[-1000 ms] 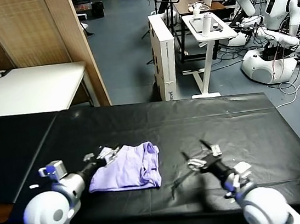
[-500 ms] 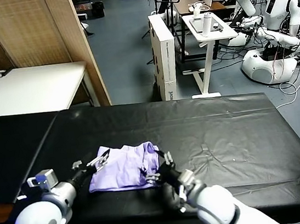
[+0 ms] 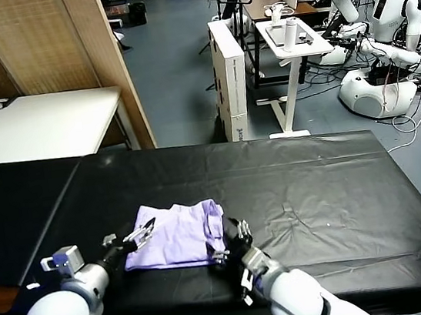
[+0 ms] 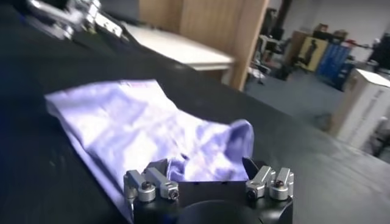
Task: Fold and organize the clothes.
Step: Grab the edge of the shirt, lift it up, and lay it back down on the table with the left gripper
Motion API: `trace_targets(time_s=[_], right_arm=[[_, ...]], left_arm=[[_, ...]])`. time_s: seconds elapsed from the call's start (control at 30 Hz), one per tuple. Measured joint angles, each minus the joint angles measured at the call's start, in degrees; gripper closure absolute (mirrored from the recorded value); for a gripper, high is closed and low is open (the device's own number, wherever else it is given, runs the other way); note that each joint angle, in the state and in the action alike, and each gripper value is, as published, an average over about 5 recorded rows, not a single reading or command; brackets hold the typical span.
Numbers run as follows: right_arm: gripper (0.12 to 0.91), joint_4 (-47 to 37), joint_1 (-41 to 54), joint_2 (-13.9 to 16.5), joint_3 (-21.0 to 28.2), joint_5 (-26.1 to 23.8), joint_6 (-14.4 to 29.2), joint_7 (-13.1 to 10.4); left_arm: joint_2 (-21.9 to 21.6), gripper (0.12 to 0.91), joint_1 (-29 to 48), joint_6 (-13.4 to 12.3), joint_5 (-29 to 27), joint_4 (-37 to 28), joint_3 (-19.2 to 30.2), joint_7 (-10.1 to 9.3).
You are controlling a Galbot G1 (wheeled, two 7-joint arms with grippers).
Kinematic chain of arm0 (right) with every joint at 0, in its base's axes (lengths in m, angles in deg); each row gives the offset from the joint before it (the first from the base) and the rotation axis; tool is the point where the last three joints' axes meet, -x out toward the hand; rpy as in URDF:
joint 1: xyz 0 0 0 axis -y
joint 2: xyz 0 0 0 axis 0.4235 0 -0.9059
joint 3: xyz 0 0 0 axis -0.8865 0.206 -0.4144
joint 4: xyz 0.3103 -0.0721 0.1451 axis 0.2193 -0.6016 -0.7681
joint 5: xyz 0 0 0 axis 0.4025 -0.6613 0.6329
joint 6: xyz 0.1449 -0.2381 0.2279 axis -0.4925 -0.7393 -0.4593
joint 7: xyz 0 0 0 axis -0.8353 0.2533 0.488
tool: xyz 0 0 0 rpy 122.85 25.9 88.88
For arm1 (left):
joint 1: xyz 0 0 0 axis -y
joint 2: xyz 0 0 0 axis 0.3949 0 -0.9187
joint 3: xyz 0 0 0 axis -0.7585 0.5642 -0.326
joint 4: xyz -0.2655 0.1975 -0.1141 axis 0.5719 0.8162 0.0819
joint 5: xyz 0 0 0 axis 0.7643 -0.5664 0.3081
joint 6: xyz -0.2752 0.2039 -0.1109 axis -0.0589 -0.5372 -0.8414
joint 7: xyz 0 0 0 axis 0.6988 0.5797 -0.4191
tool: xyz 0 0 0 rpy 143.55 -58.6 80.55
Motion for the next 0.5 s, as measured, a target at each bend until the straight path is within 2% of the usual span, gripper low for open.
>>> trace_targets(time_s=[0.13, 0.27, 0.4, 0.5], right_arm=[[0.118, 1.57, -2.19, 0.25, -1.98, 1.89, -0.28, -0.29], [0.118, 3.92, -4.56, 0.87, -5.14, 6.17, -0.06, -0.41], [0.118, 5.70, -6.69, 1.03, -8.87, 9.35, 2.01, 0.16], [0.118, 6.00, -7.45, 0.55, -11.64, 10.99, 4.25, 0.44]], left_arm=[[-0.07, 0.123, 0.26, 0.00, -0.45, -0.51, 0.14, 0.22], [-0.28, 0.123, 0.74, 0.00, -1.44, -1.64, 0.19, 1.05], [-0.50, 0.123, 1.60, -0.37, -3.26, -3.49, 0.23, 2.38], [-0.38, 0.123, 2.31, -1.94, -4.85, -5.25, 0.42, 3.15]])
